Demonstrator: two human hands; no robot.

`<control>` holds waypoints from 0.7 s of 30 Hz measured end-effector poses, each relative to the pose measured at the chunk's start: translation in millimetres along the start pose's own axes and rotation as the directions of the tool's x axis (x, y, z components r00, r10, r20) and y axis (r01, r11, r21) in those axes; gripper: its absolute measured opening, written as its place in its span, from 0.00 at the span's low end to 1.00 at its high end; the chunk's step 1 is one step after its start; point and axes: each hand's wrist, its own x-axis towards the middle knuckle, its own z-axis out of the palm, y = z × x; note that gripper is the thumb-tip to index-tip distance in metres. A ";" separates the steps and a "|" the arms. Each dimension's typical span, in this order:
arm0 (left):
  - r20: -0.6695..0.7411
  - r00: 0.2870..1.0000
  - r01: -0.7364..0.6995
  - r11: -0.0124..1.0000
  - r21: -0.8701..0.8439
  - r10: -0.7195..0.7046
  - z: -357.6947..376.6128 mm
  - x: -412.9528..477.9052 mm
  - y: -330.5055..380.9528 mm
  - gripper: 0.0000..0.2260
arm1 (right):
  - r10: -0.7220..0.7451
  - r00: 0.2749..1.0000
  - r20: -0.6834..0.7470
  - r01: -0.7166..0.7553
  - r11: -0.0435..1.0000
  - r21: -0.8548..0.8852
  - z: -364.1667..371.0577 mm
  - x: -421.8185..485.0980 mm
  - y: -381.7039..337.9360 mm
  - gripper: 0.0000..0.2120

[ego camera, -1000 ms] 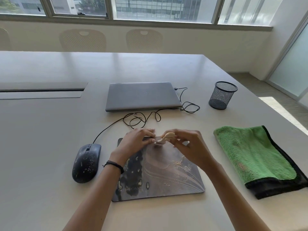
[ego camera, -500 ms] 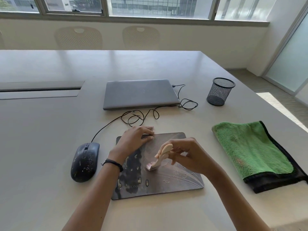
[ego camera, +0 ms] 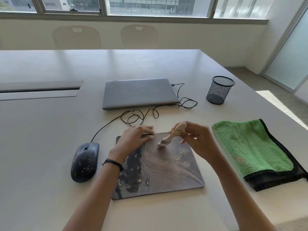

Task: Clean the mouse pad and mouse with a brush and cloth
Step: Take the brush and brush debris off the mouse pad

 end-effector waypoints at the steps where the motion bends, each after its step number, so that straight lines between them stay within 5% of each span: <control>1: 0.002 1.000 0.003 1.000 -0.001 -0.003 0.2 0.3 -0.5 0.12 | 0.006 0.999 0.034 -0.006 1.000 -0.001 0.4 -1.4 1.8 0.05; 7: 0.011 1.000 -0.004 1.000 -0.009 0.004 0.0 -0.3 -0.7 0.13 | 0.038 0.953 0.301 -0.084 0.987 0.140 -5.7 -10.8 -6.4 0.11; 13: 0.010 1.000 0.005 1.000 -0.026 -0.005 -0.6 -1.4 0.4 0.13 | 0.052 0.878 0.475 -0.185 0.953 0.238 -14.3 -11.1 -10.5 0.05; 16: 0.009 1.000 0.003 1.000 -0.024 -0.002 -0.1 -0.8 0.3 0.13 | 0.044 0.920 0.389 -0.161 0.949 0.272 -15.1 -5.2 -7.4 0.08; 21: 0.014 1.000 0.006 1.000 -0.008 -0.006 -0.5 -0.1 -0.4 0.13 | 0.035 0.999 0.040 -0.041 0.989 0.142 -15.5 -0.8 4.4 0.04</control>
